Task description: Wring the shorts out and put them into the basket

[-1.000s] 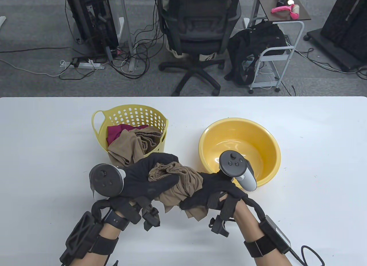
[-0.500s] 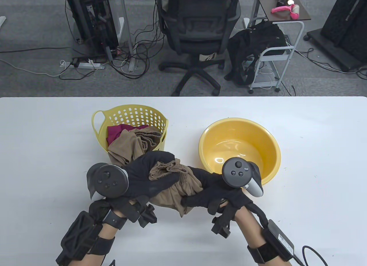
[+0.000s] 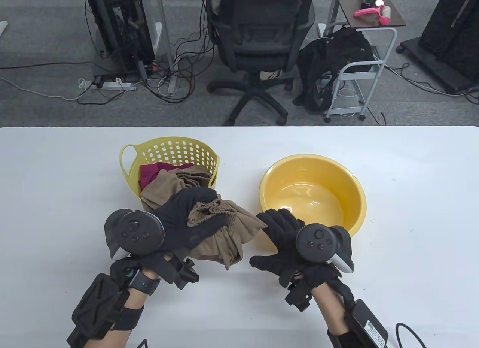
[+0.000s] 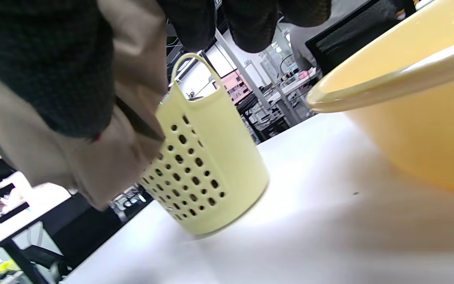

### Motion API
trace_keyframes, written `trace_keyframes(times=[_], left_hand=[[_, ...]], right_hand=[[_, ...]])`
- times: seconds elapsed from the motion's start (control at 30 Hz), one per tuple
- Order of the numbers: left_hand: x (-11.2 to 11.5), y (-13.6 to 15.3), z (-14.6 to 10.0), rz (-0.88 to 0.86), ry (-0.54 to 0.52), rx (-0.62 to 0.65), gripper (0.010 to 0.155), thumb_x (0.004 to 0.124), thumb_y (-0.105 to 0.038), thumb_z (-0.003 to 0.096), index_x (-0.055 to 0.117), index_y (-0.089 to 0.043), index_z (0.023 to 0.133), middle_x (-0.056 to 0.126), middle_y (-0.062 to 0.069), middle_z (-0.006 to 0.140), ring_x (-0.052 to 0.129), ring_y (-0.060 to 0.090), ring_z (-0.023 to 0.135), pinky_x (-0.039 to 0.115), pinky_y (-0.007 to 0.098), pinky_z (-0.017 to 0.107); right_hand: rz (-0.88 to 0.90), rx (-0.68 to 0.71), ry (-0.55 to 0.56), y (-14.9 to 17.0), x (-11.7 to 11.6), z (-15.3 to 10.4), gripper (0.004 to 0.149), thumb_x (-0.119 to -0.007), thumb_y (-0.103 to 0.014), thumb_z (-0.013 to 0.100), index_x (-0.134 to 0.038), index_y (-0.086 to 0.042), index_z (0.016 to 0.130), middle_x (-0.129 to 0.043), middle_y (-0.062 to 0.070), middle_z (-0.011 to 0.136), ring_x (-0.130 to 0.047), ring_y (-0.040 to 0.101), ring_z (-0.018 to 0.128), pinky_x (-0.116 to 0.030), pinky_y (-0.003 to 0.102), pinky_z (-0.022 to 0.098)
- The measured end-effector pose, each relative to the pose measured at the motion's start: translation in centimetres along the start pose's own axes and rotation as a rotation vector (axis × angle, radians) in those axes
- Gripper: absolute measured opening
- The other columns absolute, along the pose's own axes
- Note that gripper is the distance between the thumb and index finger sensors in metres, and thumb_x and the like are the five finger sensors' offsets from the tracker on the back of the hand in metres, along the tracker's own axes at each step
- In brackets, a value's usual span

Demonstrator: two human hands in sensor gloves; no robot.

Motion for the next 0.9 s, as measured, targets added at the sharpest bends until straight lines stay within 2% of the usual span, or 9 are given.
trace_keyframes(times=[0.27,0.47,0.73,0.9], left_hand=[[-1.4,0.6,1.1,0.033,-0.033,-0.069,0.058,0.086,-0.049,0.0557,0.058,-0.024,0.099,0.079,0.011,0.1,0.088,0.041,0.079,0.066,0.064,0.067],[-2.3,1.3,2.1,0.05,-0.058,-0.112,0.058,0.085,-0.048,0.0564,0.055,-0.024,0.101,0.076,0.011,0.103,0.087,0.042,0.081,0.065,0.064,0.068],[-3.7,1.5,3.4,0.081,-0.082,-0.141,0.061,0.083,-0.047,0.0564,0.05,-0.024,0.102,0.072,0.011,0.106,0.085,0.042,0.085,0.065,0.063,0.07],[-5.4,1.5,4.3,0.136,-0.11,-0.15,0.062,0.082,-0.046,0.056,0.048,-0.024,0.103,0.069,0.011,0.108,0.083,0.042,0.088,0.064,0.063,0.071]], right_hand=[[-0.19,-0.048,0.022,1.3,-1.8,-1.6,0.097,-0.086,-0.069,0.043,-0.047,-0.014,0.112,-0.039,0.028,0.113,-0.032,0.057,0.102,-0.03,0.078,0.065],[-0.292,-0.055,0.036,1.6,-2.5,-2.1,0.098,-0.083,-0.071,0.042,-0.045,-0.014,0.112,-0.036,0.029,0.113,-0.028,0.057,0.102,-0.027,0.079,0.065],[-0.295,-0.056,0.033,1.7,-2.5,-2.4,0.096,-0.083,-0.07,0.042,-0.047,-0.014,0.112,-0.038,0.029,0.113,-0.028,0.057,0.102,-0.025,0.079,0.064],[-0.302,-0.058,0.043,1.7,-2.4,-2.6,0.096,-0.083,-0.07,0.042,-0.049,-0.014,0.111,-0.038,0.029,0.112,-0.028,0.057,0.102,-0.025,0.079,0.064]])
Point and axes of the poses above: the tracker on the back of each hand, its own y axis roughly to the little-finger side, its own z axis roughly from the wrist to the fingertips, x = y × z, the point moved 2 cm from there along z, roughly from the wrist to the fingertips
